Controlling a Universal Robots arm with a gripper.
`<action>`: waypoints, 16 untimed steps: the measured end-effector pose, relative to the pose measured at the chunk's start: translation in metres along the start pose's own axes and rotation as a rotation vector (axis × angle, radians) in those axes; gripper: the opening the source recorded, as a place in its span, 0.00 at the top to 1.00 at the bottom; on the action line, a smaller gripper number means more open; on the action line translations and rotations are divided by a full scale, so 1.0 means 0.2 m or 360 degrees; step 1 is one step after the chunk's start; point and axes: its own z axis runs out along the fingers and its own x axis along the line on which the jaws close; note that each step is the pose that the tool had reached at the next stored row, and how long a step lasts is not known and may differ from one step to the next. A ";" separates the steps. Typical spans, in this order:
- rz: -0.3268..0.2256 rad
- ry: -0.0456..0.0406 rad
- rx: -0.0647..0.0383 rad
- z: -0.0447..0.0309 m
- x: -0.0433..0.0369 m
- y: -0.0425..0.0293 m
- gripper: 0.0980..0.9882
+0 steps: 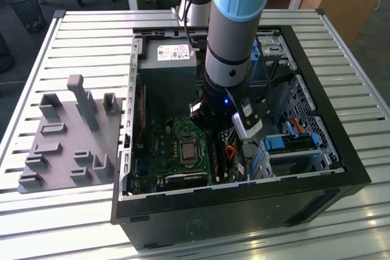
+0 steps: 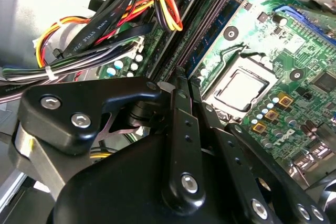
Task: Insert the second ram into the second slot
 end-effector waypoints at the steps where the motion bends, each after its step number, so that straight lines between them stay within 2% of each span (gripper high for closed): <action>1: 0.0000 0.0000 0.0000 0.000 0.000 0.000 0.96; 16: -0.0012 0.0003 0.0000 0.001 -0.010 0.002 0.96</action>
